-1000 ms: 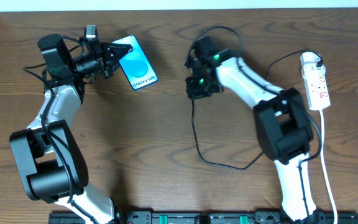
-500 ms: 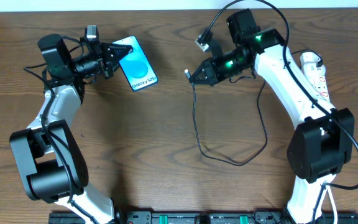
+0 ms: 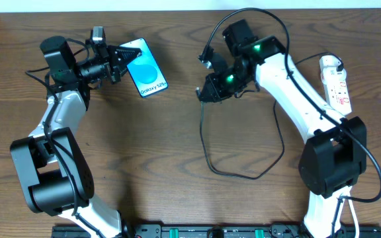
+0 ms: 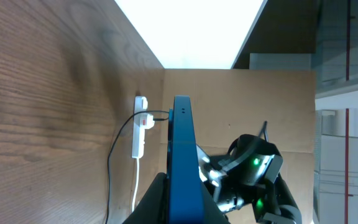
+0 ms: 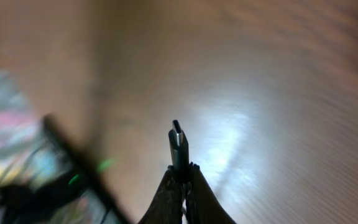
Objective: Plug charger to phone and switch on socket
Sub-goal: 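Close the right gripper on the USB-C connector, then lift the connector with the right gripper toward the smartphone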
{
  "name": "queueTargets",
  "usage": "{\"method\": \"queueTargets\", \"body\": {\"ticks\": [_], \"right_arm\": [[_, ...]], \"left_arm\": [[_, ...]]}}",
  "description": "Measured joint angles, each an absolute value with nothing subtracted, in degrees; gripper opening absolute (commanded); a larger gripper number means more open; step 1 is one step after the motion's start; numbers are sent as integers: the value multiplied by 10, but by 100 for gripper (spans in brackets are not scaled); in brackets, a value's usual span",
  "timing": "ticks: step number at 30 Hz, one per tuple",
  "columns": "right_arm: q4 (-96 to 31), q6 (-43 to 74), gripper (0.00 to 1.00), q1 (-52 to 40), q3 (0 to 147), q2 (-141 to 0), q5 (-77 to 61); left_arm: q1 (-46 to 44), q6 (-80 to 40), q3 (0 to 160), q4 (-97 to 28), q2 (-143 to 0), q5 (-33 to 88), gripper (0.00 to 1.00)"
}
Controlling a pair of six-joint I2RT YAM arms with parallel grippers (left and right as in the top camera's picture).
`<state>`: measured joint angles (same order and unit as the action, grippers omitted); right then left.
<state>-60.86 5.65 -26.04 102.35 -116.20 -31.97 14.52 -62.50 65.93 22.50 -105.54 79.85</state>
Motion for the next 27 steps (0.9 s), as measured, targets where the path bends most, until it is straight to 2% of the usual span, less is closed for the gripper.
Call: {"method": "queueTargets", "body": {"ticks": [4, 9, 24, 27], "right_arm": [[-572, 139, 1, -266, 995, -1169, -214], [-543, 201, 1, -267, 957, -1212, -155], [-521, 261, 1, -269, 948, -1269, -78], [-518, 266, 4, -274, 948, -1269, -74]], "left_arm": [[145, -625, 659, 225, -1055, 799, 7], [145, -625, 659, 225, -1055, 799, 7], [145, -625, 659, 225, -1055, 799, 7], [145, -625, 659, 225, -1055, 799, 7]]}}
